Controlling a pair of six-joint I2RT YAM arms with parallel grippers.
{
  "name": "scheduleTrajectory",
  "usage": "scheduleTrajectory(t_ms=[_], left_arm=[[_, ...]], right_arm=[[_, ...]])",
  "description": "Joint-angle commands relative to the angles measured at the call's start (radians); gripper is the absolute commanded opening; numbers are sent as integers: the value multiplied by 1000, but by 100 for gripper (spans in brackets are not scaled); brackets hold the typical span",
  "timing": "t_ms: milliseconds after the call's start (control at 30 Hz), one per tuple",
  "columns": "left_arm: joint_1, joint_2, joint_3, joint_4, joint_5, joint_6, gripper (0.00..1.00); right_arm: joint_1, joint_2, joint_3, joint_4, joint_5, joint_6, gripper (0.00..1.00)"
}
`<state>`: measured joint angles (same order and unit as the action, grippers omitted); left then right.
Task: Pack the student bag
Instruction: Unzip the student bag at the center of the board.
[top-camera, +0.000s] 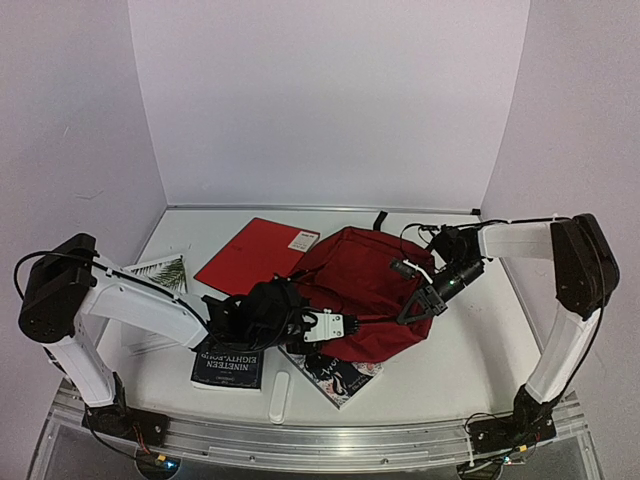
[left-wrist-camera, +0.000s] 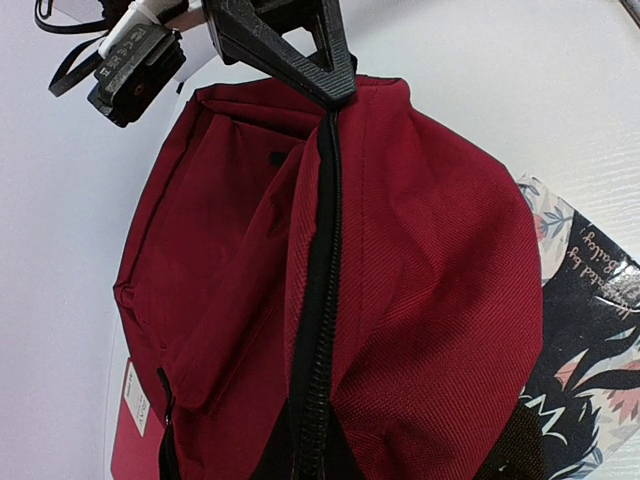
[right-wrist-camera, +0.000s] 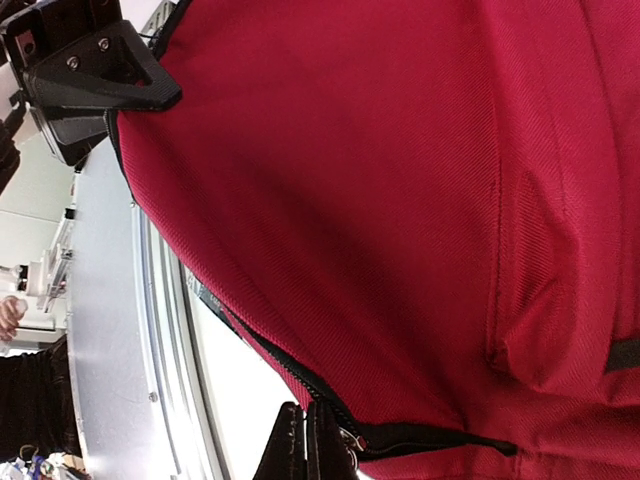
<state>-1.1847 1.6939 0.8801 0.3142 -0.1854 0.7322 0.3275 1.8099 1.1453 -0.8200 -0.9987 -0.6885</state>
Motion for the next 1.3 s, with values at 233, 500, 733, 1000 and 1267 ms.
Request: scheduleTrajectory(t_ms=[233,500,733,1000,1267], left_arm=[[6,-5,159,-199,55,-128,44],[-5,94,321,-257,140,-195,56],[-10,229,449,-288,182,-196,42],[-28,216,428,-290,174,-207,0],[-33,136,333,-265,129,-210,0]], right_arm=[[-32,-100,23,-140,23,54,0],[-28,-102,-2,-139,-10,63,0],[-28,-90,-2,-137,-42,90,0],[-81,-32,13,-130,-15,141,0],[-154,49,22,32,131,287,0]])
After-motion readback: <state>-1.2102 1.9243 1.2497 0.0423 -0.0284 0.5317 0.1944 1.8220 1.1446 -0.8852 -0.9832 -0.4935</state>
